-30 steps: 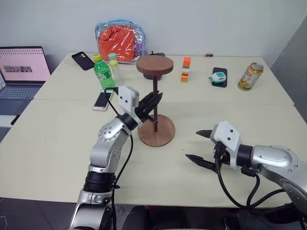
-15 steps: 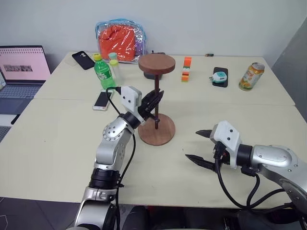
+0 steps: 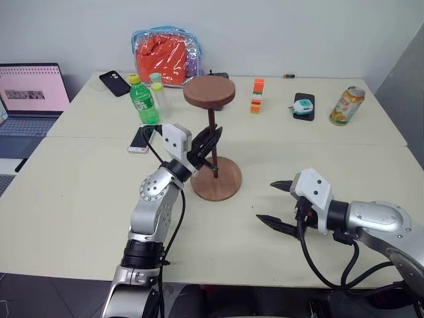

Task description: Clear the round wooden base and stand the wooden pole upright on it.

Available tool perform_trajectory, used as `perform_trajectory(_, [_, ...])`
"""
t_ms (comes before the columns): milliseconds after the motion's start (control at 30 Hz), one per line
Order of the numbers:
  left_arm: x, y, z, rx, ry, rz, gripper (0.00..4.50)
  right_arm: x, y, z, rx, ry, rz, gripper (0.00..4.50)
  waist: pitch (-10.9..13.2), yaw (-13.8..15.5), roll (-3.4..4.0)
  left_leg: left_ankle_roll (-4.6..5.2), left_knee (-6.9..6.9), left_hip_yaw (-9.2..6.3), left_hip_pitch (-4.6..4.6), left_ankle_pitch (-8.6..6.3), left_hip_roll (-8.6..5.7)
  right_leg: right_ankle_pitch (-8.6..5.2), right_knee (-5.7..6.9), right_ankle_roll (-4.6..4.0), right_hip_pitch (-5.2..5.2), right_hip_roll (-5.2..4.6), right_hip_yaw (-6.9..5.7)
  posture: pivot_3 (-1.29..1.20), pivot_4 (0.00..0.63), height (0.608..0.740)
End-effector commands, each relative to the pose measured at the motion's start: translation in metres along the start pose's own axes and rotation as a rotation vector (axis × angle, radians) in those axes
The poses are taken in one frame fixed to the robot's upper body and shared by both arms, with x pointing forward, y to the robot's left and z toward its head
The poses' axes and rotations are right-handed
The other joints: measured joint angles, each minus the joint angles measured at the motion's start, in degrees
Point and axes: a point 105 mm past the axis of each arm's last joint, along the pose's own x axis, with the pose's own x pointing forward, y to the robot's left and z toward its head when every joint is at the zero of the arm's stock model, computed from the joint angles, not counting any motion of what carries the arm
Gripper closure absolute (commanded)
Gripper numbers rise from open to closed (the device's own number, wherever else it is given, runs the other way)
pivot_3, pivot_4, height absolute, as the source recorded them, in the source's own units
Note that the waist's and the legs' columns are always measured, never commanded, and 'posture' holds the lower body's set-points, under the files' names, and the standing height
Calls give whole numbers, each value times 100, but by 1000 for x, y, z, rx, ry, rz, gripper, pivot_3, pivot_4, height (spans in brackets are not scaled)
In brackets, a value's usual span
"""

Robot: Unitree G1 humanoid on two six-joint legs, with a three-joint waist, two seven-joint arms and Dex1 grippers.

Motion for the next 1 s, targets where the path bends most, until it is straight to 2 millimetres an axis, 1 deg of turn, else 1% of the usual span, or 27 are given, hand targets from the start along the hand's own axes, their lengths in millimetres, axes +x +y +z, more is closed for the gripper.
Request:
perform_trajectory(33, [-6, 1, -11, 11, 49, 12, 4256, -2, 3, 7, -35, -25, 10, 0, 0, 0, 0, 0, 0, 0, 0, 0, 0, 0, 0, 0, 0, 0, 0, 0, 150, 740])
perform_trajectory(200, [-9, 6, -18, 16, 76, 21, 4256, -1, 3, 7, -34, -26, 9, 0, 0, -2, 0, 0, -1, 1, 1, 0, 0, 0, 0, 0, 0, 0, 0, 0, 150, 740])
perform_trajectory(367, [-16, 14, -26, 2, 114, 57, 4256, -1, 4, 8, -32, -30, 8, 0, -1, -12, 1, 0, -3, 2, 6, 0, 1, 0, 0, 0, 2, 2, 1, 0, 150, 740])
perform_trajectory(500, [-21, 17, -30, -15, 135, 76, 4256, -1, 4, 8, -32, -31, 7, 0, -1, -18, 2, 1, -6, 5, 14, 0, 2, 0, 1, 0, 6, 2, 3, 0, 150, 740])
perform_trajectory(667, [-29, 16, -36, -25, 165, 80, 4256, 0, 6, 10, -31, -37, 15, 0, -3, -26, 4, 1, -9, 6, 19, -1, 4, 0, 1, 0, 10, 3, 5, 0, 150, 740])
perform_trajectory(1000, [-39, 16, -46, -5, 213, 76, 4256, 0, 9, 10, -28, -40, 28, 0, -5, -27, 6, 1, -10, 7, 24, 0, 6, 0, 2, 0, 12, 3, 6, 0, 150, 740])
